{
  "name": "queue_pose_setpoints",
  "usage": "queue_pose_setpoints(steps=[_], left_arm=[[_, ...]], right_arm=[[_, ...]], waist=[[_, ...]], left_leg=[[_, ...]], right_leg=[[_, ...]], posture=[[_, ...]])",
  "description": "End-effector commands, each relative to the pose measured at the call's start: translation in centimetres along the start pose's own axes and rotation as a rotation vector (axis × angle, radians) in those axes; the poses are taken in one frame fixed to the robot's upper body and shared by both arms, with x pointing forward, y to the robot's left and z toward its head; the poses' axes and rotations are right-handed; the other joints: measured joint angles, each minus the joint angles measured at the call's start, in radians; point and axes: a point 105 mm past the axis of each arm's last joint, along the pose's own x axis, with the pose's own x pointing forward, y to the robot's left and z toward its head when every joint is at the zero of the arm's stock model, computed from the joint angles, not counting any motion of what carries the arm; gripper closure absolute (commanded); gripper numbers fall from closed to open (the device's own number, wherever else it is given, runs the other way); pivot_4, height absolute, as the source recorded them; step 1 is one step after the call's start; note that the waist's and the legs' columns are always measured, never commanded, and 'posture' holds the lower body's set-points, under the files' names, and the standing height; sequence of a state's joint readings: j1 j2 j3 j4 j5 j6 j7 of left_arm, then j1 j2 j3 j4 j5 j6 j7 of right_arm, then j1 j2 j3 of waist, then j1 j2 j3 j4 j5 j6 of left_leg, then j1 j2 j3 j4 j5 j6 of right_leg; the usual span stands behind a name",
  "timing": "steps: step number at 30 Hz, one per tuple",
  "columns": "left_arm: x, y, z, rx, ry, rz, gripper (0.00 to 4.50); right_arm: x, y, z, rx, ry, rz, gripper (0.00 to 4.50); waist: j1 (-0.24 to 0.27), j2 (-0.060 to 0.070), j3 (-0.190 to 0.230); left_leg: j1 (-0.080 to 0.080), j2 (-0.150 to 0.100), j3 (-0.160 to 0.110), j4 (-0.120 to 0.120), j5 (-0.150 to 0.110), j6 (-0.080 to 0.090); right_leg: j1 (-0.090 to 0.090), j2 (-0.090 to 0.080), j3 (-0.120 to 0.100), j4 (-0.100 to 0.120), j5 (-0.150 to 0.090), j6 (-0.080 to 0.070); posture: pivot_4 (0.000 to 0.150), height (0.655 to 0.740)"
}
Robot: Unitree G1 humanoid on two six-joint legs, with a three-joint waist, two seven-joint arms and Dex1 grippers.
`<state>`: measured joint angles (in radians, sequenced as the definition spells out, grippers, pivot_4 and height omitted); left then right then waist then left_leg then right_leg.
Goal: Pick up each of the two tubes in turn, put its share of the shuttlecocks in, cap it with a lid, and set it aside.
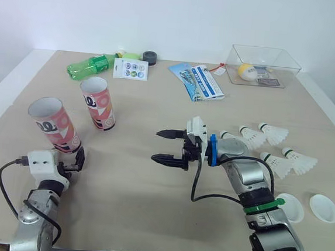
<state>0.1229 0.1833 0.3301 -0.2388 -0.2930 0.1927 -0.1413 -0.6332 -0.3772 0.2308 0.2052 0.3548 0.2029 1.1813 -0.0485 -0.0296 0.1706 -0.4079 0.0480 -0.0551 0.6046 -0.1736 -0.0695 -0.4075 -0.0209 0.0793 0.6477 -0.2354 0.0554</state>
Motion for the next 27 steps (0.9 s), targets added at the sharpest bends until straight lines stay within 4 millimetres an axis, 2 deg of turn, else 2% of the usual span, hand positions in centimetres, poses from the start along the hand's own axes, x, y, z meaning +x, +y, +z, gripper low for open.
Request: queue_pose_setpoints(steps=[1, 12, 25, 27], left_arm=[[0.5, 1.1, 0.6, -0.022, -0.026, 0.014, 0.00], [2.6, 1.9, 0.2, -0.058, 0.006, -0.054, 0.00], [3.8, 1.5, -0.7, 0.057, 0.074, -0.206, 0.00], [3.8, 1.4, -0.8, 0.085, 0.080, -0.222, 0.50]], right_arm=[[-0.5, -0.2, 1.5, -0.062, -0.030, -0.025, 0.14], [-0.7, 0.0, 1.4, -0.067, -0.023, -0.043, 0.14], [-1.0, 0.0, 1.5, -0.072, -0.012, -0.044, 0.14], [-1.0, 0.0, 1.5, -0.072, -0.013, -0.046, 0.00]], waist=[[0.000, 0.000, 0.000], [0.001, 0.000, 0.000], [0.001, 0.003, -0.001], [0.001, 0.004, -0.001]], left_leg=[[0.000, 0.000, 0.000, 0.000, 0.000, 0.000], [0.001, 0.000, 0.000, 0.000, 0.000, 0.000], [0.001, 0.000, 0.000, 0.000, 0.000, 0.000], [0.001, 0.000, 0.000, 0.000, 0.000, 0.000]], right_leg=[[0.000, 0.000, 0.000, 0.000, 0.000, 0.000], [0.000, 0.000, 0.000, 0.001, 0.000, 0.000], [0.000, 0.000, 0.000, 0.001, 0.000, 0.000], [0.000, 0.000, 0.000, 0.001, 0.000, 0.000]], posture=[[0.150, 0.7400], [0.150, 0.7400], [0.150, 0.7400], [0.150, 0.7400]])
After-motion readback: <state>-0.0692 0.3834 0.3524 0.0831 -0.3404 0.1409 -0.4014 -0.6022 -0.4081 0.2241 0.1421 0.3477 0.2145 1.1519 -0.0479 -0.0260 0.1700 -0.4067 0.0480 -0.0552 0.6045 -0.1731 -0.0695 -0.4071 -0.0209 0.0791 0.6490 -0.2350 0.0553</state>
